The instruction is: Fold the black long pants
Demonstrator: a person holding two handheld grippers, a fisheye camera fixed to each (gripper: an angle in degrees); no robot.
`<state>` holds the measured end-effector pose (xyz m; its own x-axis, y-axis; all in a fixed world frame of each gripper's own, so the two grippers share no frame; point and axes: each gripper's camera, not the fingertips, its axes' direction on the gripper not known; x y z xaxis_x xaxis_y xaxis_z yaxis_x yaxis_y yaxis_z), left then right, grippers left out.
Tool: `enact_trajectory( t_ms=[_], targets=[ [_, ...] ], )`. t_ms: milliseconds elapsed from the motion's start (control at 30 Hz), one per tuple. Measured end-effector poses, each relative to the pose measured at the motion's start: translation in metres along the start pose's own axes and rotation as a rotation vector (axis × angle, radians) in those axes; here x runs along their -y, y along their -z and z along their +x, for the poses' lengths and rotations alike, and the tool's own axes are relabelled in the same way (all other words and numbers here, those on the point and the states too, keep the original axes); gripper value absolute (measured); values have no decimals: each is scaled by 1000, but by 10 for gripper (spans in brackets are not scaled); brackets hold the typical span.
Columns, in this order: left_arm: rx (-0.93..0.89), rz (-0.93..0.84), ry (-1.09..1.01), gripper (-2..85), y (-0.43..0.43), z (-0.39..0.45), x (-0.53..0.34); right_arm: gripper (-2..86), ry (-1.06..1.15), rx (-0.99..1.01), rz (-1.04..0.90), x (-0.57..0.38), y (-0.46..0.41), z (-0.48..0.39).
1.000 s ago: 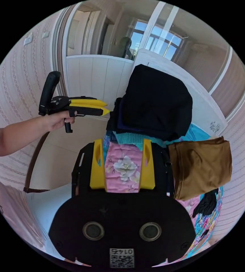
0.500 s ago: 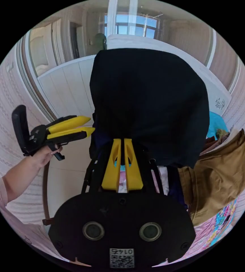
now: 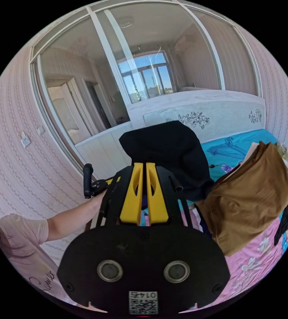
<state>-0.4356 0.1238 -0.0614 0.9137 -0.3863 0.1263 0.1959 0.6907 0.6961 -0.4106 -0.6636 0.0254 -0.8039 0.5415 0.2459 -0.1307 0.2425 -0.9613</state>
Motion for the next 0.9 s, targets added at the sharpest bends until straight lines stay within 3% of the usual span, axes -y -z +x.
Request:
enact_trajectory(
  t_ms=[167, 367, 433, 500, 633, 767, 900],
  targets=[
    [36, 2, 24, 14, 6, 6, -3, 0, 56, 31, 106, 21, 77, -28],
    [16, -2, 31, 160, -21, 22, -10, 1, 87, 71, 136, 16, 155, -39],
    [35, -28, 32, 155, -36, 34, -7, 1, 75, 91, 143, 3, 183, -37],
    [91, -95, 6, 48, -49, 48, -4, 2, 67, 96, 145, -9, 205, -33],
    [-49, -8, 3, 7, -26, 68, 4, 3, 101, 48, 187, -40, 280, -28],
    [-316, 150, -206, -1, 26, 125, 15, 3, 66, -67, 313, -82, 367, -11],
    [-555, 159, -386, 1, 52, 197, -6, 4, -127, -216, 480, -171, 478, 22]
  ],
)
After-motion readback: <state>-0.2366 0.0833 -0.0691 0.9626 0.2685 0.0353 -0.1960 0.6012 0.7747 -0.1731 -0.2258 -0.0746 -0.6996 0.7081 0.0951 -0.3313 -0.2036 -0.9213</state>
